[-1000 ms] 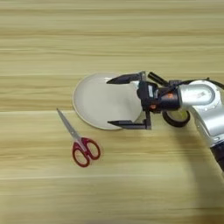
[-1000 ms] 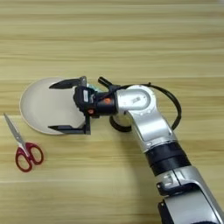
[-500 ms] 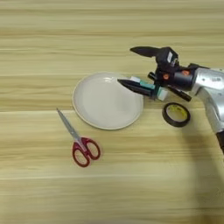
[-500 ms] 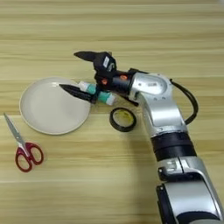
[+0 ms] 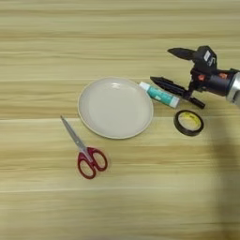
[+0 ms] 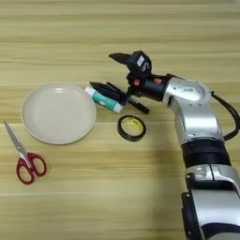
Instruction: Move the objects on the table
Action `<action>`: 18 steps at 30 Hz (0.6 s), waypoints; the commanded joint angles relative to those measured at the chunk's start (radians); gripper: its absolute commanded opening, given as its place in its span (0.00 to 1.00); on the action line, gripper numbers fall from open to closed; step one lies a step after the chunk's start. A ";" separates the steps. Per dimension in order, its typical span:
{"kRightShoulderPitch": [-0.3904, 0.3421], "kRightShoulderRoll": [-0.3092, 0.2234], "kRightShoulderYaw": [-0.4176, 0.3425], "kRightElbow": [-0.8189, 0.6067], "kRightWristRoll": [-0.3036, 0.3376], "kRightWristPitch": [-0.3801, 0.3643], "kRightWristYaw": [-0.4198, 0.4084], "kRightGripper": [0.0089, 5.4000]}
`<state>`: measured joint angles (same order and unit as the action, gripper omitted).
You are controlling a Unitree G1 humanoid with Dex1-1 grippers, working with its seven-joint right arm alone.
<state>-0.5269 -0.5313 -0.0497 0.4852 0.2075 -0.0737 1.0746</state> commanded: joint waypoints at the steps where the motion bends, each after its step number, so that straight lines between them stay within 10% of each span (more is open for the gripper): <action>1: -0.089 -0.059 -0.016 0.020 -0.027 -0.059 -0.018 1.00; 18: -0.157 -0.059 0.016 0.273 -0.161 -0.185 -0.059 1.00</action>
<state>-0.5784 -0.5511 -0.0233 0.7651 0.0527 -0.2362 1.0609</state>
